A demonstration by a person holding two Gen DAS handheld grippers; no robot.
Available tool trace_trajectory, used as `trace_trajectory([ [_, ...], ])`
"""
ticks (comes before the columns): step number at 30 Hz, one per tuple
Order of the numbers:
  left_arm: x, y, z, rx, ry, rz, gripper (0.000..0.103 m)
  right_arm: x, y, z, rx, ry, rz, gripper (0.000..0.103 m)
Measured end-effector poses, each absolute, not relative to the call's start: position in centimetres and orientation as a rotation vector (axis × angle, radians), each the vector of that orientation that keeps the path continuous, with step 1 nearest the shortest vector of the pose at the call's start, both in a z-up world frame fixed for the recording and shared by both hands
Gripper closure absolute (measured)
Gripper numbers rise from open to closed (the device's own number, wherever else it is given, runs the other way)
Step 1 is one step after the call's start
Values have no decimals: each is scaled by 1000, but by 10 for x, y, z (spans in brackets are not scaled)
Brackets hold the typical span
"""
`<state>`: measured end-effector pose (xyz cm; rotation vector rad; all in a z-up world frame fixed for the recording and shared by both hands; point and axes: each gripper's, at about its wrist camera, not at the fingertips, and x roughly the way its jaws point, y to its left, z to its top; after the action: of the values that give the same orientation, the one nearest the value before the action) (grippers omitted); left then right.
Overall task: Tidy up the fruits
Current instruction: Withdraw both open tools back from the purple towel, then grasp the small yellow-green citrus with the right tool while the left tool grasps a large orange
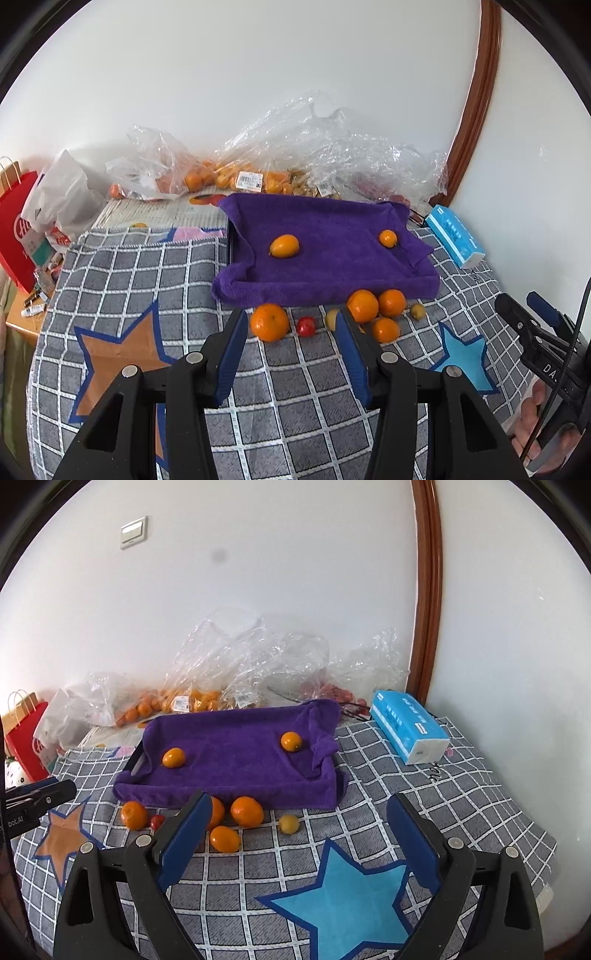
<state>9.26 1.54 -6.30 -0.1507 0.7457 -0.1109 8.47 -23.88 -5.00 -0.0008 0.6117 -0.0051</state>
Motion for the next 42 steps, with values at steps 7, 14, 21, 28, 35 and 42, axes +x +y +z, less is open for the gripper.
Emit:
trace_trajectory([
  [7,94,27,-82,-182,773,-71,56,90,-244,-70,69,633,61,8],
  [14,96,37,-80,-183,757,-28,56,99,-254,-81,106,667,46,9],
  [21,103,48,-96,-229,773,-24,56,103,-262,-93,108,654,52,20],
  [28,114,45,-119,-236,823,-32,56,119,-272,-115,126,745,60,38],
  [35,119,48,-147,-218,868,-21,56,135,-270,-139,116,803,82,46],
  [42,126,50,-169,-199,898,-25,56,144,-258,-150,57,794,72,46],
])
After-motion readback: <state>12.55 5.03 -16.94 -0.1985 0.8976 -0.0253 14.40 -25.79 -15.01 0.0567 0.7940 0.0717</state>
